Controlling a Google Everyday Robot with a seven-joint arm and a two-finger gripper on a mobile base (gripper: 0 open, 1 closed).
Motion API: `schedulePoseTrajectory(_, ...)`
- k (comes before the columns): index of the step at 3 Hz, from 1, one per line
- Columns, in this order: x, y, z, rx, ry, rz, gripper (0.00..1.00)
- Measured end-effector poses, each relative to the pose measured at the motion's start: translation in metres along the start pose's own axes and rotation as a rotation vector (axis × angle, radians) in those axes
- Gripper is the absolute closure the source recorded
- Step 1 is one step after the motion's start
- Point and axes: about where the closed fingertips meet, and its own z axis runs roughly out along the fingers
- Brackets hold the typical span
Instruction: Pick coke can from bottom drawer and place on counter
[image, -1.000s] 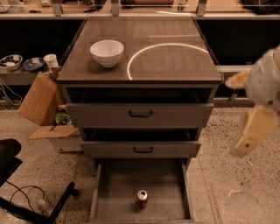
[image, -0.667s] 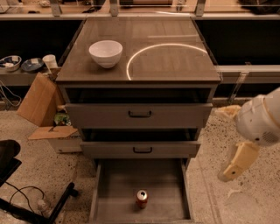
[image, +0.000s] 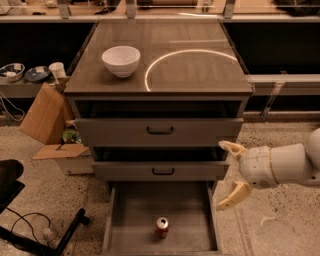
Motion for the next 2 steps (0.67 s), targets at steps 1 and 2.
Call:
schedulePoseTrajectory(1, 0.0171, -0.0153, 0.0417, 0.025, -0.118, 0.0, 0.0)
schedulePoseTrajectory(2, 0.0171, -0.0152, 0.0419, 0.024, -0.119, 0.0, 0.0)
